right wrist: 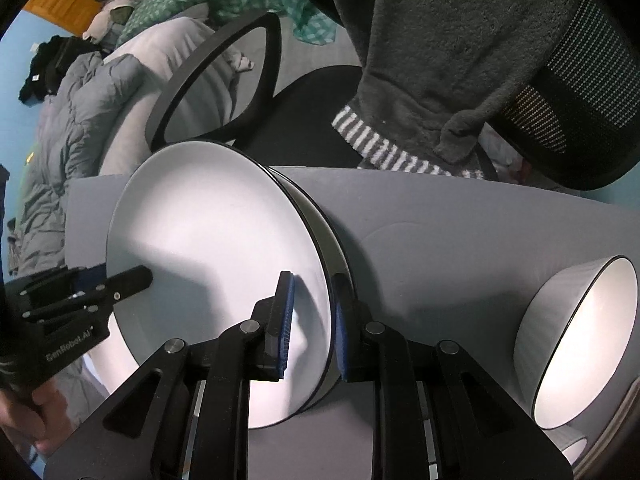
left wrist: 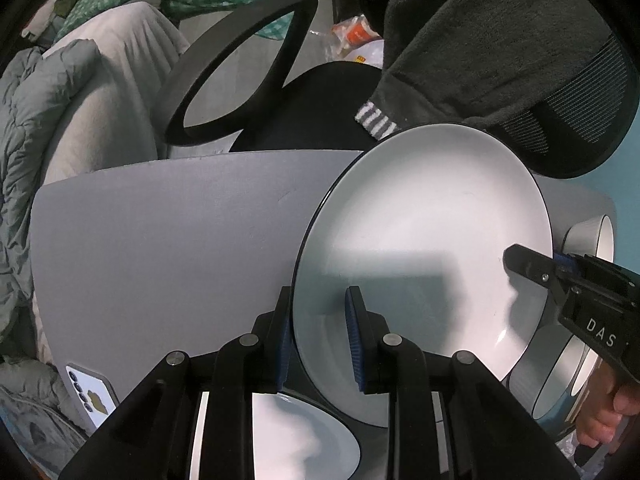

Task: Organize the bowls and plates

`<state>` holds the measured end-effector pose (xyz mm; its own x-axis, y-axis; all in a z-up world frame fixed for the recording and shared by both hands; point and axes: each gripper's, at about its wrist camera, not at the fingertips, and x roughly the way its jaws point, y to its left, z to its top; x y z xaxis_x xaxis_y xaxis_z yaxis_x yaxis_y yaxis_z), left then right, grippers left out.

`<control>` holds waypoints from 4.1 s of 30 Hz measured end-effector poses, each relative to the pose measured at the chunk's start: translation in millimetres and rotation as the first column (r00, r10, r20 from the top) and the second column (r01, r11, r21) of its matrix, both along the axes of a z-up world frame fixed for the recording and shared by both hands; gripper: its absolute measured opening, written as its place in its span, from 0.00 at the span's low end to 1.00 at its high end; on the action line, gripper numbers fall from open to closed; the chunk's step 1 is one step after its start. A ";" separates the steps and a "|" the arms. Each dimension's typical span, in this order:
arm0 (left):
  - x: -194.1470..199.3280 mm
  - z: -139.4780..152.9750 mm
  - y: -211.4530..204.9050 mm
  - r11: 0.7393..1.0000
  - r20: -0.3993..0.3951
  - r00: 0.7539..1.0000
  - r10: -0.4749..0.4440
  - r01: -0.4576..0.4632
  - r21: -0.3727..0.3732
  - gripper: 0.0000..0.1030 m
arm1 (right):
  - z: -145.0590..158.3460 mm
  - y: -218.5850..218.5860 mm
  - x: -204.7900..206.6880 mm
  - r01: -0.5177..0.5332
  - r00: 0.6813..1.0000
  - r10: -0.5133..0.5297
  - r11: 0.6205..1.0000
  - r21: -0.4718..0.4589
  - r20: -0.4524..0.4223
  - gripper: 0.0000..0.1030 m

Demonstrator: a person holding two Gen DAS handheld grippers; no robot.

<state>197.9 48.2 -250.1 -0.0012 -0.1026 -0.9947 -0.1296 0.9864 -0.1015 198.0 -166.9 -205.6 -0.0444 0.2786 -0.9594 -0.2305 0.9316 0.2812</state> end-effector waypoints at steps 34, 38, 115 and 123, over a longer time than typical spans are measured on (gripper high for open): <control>-16.9 8.1 -5.0 1.000 0.002 1.000 0.003 -0.003 0.022 0.35 | 9.3 -2.1 -7.0 0.030 0.998 -0.033 0.999 -0.041 -0.056 0.34; -22.0 12.9 -4.2 1.000 0.018 1.000 0.000 -0.001 0.027 0.38 | 13.8 -1.3 -9.2 0.021 1.000 -0.023 0.996 -0.091 -0.020 0.39; -140.7 -11.6 117.8 0.996 0.057 0.998 -0.024 0.019 0.083 0.38 | 2.3 104.5 -145.5 -0.315 0.948 0.316 0.948 -0.052 0.031 0.59; -145.9 -13.4 107.8 0.999 0.060 0.998 -0.011 0.008 0.044 0.21 | -5.9 109.8 -154.2 -0.339 0.938 0.344 0.937 -0.083 0.051 0.29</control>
